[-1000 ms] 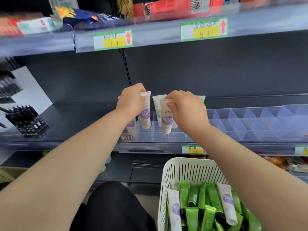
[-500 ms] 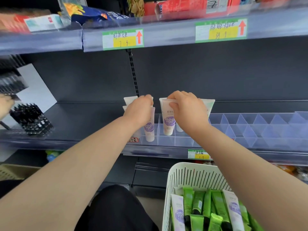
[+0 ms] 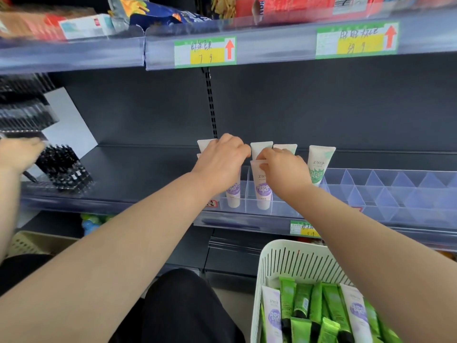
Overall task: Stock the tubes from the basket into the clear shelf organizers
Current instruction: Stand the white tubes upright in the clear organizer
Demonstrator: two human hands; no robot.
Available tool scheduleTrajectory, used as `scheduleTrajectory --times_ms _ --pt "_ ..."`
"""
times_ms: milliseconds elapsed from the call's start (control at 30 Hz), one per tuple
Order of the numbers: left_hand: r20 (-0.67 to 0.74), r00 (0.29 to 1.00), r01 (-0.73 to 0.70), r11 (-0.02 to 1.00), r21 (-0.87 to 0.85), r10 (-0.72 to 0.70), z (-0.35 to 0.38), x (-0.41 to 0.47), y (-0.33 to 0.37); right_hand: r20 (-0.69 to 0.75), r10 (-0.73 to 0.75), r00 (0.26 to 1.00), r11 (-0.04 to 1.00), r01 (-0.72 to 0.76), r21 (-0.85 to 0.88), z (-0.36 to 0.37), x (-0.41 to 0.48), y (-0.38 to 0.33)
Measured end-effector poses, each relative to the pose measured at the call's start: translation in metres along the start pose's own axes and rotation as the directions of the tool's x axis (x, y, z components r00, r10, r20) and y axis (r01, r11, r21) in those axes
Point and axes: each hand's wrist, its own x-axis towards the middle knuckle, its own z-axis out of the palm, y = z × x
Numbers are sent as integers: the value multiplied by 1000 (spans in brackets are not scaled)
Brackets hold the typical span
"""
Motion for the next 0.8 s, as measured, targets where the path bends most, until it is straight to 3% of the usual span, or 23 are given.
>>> scheduleTrajectory --times_ms 233,467,567,700,800 --pt "-50 996 -81 996 -45 78 -1 -5 14 40 -30 999 998 28 51 -4 -3 7" --pt "-150 977 -177 966 -189 150 3 -17 57 -156 1 988 992 19 125 -21 -45 23" --pt "-163 972 -204 948 -244 167 18 -28 80 -166 39 985 992 -18 127 -23 -82 39" --pt "-44 971 -234 911 -340 233 52 -53 117 -137 95 986 991 -80 108 -11 -143 72" --pt "68 961 -223 897 -381 268 80 -66 140 -26 172 985 985 -172 25 5 -186 105"
